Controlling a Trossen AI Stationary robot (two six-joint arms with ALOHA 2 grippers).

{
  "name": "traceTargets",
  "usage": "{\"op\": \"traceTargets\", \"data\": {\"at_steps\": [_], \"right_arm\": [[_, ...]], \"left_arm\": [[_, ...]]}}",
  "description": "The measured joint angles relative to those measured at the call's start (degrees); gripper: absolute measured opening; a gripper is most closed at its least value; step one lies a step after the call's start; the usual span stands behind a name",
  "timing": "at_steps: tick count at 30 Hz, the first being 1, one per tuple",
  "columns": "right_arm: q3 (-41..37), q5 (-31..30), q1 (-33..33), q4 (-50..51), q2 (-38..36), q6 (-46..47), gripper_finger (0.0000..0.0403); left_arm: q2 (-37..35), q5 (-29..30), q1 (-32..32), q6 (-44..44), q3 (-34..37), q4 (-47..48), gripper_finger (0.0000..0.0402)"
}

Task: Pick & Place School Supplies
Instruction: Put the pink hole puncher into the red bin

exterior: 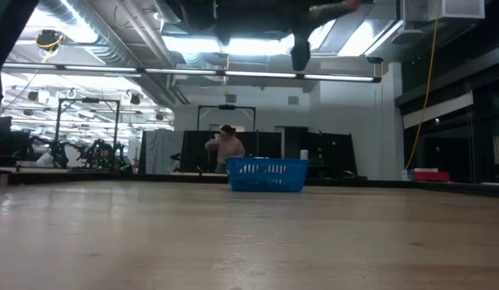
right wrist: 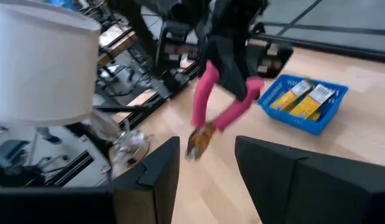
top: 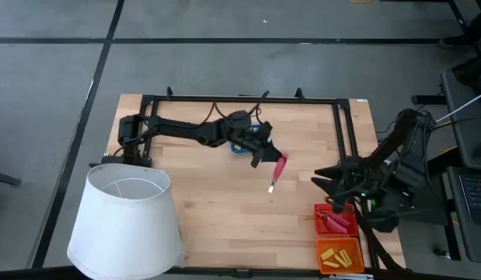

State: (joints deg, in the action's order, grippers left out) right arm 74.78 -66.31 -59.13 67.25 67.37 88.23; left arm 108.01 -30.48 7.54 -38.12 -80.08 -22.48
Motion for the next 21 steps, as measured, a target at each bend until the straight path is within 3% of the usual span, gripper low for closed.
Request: {"op": "traceTargets", "data": {"at_steps": [9, 21], "right_arm": [[-0.4, 7.3, 8.1, -11.5, 0.1, -13.8, 0.0159], [-0.4, 8.9, 12.4, -15.3, 2.6, -17.1, 0.0159]], "left_arm": [[5.6, 0.4, -2.2, -2.2, -6.7, -3.5, 0.0027], [7.3, 0.7, -2.2, -0.7, -12.1, -2.5, 0.0027]]}}
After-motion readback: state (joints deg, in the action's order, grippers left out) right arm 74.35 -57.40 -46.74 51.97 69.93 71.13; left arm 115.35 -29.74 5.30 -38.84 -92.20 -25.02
